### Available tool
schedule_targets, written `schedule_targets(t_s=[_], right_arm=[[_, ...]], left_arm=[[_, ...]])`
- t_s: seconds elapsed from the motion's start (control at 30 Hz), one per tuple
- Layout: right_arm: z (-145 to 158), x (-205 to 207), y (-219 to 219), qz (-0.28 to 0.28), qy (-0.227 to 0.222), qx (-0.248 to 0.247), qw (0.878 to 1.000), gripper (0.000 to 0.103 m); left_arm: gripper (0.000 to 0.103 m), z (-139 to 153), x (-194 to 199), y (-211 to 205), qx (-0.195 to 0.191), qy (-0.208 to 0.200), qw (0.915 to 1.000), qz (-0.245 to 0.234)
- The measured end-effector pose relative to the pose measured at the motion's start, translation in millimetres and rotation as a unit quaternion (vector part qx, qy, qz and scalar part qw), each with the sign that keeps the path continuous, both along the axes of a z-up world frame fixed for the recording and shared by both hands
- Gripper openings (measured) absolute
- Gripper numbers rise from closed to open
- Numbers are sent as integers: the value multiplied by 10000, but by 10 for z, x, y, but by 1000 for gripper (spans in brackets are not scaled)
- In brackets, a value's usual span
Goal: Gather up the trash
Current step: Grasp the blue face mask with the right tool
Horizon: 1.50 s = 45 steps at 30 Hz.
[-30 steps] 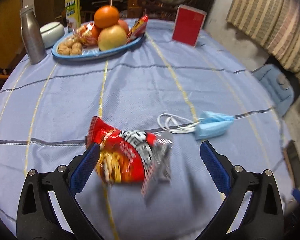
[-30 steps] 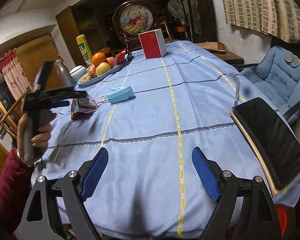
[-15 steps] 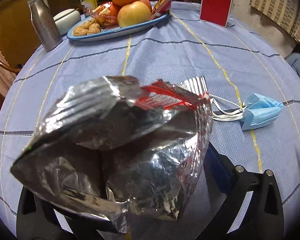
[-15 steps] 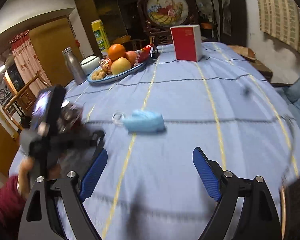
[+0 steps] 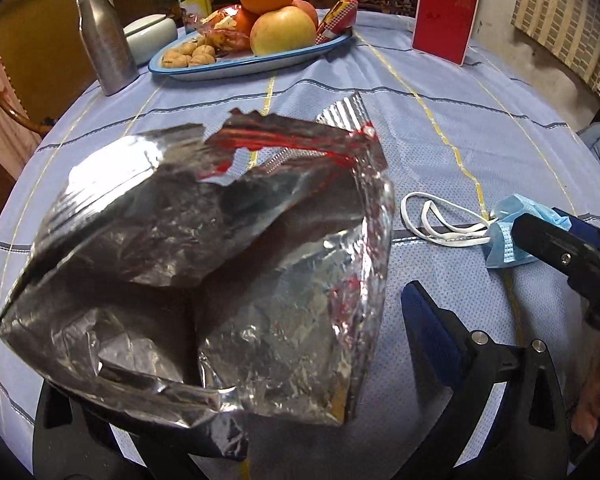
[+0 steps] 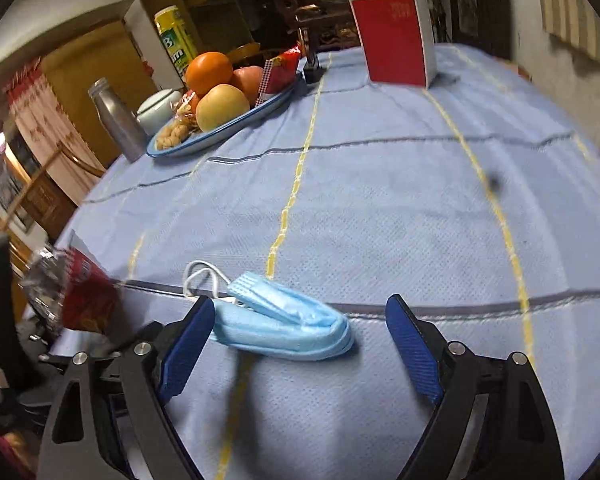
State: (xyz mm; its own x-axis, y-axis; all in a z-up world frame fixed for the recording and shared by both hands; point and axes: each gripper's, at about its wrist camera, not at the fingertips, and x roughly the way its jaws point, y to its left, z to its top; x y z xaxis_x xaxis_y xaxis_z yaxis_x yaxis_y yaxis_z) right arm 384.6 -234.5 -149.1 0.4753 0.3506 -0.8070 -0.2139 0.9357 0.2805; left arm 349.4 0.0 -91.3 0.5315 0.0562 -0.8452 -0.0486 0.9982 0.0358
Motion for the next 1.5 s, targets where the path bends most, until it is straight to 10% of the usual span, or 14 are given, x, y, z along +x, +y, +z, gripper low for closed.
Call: schedule_targets(t_s=[0.33,0.6,1.0,1.5], right_arm=[[-8,14,-38,-70,-81,34,9999,81],[-11,-1,-77,-114,-61,103,9999,46],[-12,-34,-150,-261,-20,59,9996,46],[-8,-45,-161,-249,77,129,9996,52]], left_arm=[[98,-3,2,0,-5,1,10000,6],[98,-4,3,-5,-7,1,10000,8],[97,1,39,19,-102,96,9998,-145],[97,394,67,655,-1540,-432,9870,179]])
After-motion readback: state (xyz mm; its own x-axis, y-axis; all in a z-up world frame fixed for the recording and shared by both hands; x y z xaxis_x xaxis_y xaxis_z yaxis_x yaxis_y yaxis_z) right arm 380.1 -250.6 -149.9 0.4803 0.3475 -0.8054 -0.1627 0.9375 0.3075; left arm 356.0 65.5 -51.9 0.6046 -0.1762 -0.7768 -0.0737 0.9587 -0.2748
